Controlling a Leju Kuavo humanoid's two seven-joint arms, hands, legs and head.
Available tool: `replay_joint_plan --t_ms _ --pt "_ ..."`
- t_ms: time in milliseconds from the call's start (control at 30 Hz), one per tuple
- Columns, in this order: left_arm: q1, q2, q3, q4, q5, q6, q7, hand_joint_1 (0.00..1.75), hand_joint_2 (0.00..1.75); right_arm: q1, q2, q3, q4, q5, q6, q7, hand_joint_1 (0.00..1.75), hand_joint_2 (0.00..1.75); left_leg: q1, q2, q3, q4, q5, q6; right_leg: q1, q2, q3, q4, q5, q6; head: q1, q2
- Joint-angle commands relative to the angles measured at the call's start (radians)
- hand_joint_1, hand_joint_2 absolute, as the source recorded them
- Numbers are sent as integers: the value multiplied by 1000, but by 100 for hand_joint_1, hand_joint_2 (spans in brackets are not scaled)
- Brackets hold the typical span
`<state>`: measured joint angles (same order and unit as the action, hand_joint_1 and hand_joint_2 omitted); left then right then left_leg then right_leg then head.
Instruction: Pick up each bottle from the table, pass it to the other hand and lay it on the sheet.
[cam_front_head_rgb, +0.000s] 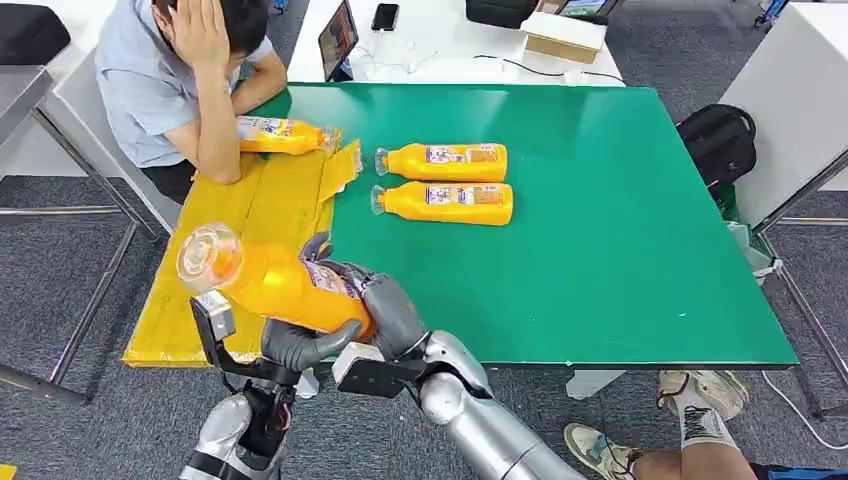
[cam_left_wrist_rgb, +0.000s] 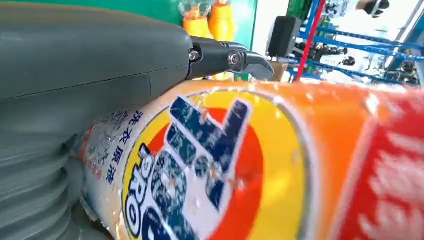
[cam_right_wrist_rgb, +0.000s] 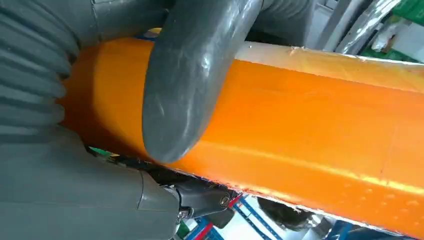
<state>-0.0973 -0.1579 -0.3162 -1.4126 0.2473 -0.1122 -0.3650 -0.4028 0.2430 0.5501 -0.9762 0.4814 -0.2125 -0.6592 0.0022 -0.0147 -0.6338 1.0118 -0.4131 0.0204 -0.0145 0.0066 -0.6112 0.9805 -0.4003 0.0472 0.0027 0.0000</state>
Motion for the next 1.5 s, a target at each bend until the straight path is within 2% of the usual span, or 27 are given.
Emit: replay_joint_plan --t_ms 33,67,100,133,200,233,267,300,433,467,567,600,633,667,733,833,900,933,1000,1200,1267,1300,1400,1433,1500 --pt "-80 18 -40 62 52 -53 -1 28 175 -47 0 102 145 -32 17 -8 175 175 0 0 3 -1 0 -1 1 -1 3 -1 -1 -1 0 0" --pt "-84 22 -24 41 45 -51 -54 155 175 -95 -18 185 238 41 130 114 173 175 1 0 8 -1 -3 -2 1 -2 9 -1 -3 -3 0 0" --pt "-88 22 -4 26 68 -63 -22 175 175 -117 -9 204 321 69 97 87 122 175 1 1 5 -1 -1 -1 1 -1 5 -1 -1 -2 0 0" --pt "-87 20 8 23 83 -66 -9 175 175 -117 -1 198 343 74 62 80 0 175 1 1 5 -1 -1 -1 1 0 6 -1 -1 -2 0 0" --pt "-84 14 36 32 143 -98 30 175 175 -106 11 196 350 110 -31 64 0 175 1 2 7 -1 -2 -2 2 0 8 -2 -2 -3 0 0" --pt "-84 13 39 38 149 -105 34 175 175 -103 9 198 339 122 -54 67 0 0 1 2 8 -2 -2 -2 2 -1 9 -2 -2 -3 0 0" --pt "-88 18 35 54 179 -144 54 175 175 -95 0 204 310 154 -110 74 0 0 1 2 5 -1 -1 -2 2 -3 5 -1 -1 -2 0 0" --pt "-89 20 33 65 195 -162 64 175 175 -88 -8 206 286 161 -132 56 0 0 2 1 7 -2 -1 -2 3 -4 8 -3 -2 -3 0 0" --pt "-98 14 29 94 201 -160 65 175 175 -63 -43 202 195 219 -244 43 0 0 1 1 4 -1 -1 -1 1 -4 4 -2 -1 -1 0 0" --pt "-101 12 33 95 198 -143 64 175 175 -59 -48 202 180 236 -264 52 0 0 1 0 7 -1 -2 -1 2 -5 7 -2 -3 -2 0 0" --pt "-104 8 52 96 187 -90 71 175 175 -62 -63 214 159 321 -369 90 0 0 1 0 4 -1 -1 -1 1 -4 3 -2 -2 -1 0 0" --pt "-105 4 68 98 172 -45 73 175 175 -60 -67 210 143 378 -457 114 0 0 1 1 6 -1 -1 -1 1 -4 6 -2 -2 -2 0 0" --pt "-106 0 82 101 171 -13 77 175 175 -39 -70 160 78 452 -486 127 0 0 0 2 2 -1 0 -1 1 -3 2 -1 -1 -1 0 0" --pt "-109 1 92 104 163 9 72 175 175 -9 -61 108 28 515 -486 120 0 0 1 1 5 0 -2 -1 1 -4 5 -1 -2 -2 0 0" --pt "-122 -3 113 113 142 61 61 175 175 56 -14 -34 -95 602 -486 50 0 0 0 1 1 0 0 -1 1 -4 1 -1 -1 -1 0 0" --pt "-150 7 128 142 21 209 30 175 175 124 33 -145 -246 593 -486 -39 0 0 0 2 0 0 0 -1 0 -3 -1 0 -1 -2 0 0" --pt "-177 21 140 178 -116 343 10 175 175 154 34 -157 -343 570 -486 -39 0 0 1 2 1 0 -1 -1 1 -3 0 0 -1 -2 0 0" --pt "-184 25 148 190 -131 360 17 175 175 159 37 -165 -360 580 -486 -39 0 0 1 2 3 0 -2 -2 2 -3 2 1 -3 -3 0 0" --pt "-203 30 190 233 -143 366 30 175 175 171 45 -191 -404 651 -486 -39 0 0 1 1 4 1 -2 -2 2 -5 4 2 -4 -3 0 0" --pt "-204 43 214 232 -161 367 25 175 175 168 44 -191 -386 616 -486 -39 0 0 1 4 2 -1 -1 -1 1 -1 2 0 -1 -2 0 0" --pt "-221 77 173 253 -318 444 21 175 175 168 35 -169 -381 577 -486 -39 0 0 1 3 5 -1 -2 -1 1 -2 5 0 -2 -2 0 0" --pt "-236 104 143 274 -433 499 25 175 175 167 31 -159 -376 563 -486 -39 0 0 1 3 2 -1 0 -1 1 -1 1 0 -1 -1 0 0" --pt "-254 121 119 297 -520 529 39 175 175 167 27 -151 -375 552 -486 -39 0 0 1 3 4 -1 -1 -2 1 -1 4 -1 -1 -2 0 0" --pt "-297 157 77 369 -730 538 119 175 175 163 16 -126 -369 498 -486 -39 0 0 1 3 2 -1 0 -1 1 -1 1 0 0 -1 0 0" --pt "-349 194 33 470 -879 501 186 175 175 164 10 -116 -374 483 -486 -39 0 0 1 2 6 -2 -2 -2 2 -3 6 -1 -2 -3 0 0"
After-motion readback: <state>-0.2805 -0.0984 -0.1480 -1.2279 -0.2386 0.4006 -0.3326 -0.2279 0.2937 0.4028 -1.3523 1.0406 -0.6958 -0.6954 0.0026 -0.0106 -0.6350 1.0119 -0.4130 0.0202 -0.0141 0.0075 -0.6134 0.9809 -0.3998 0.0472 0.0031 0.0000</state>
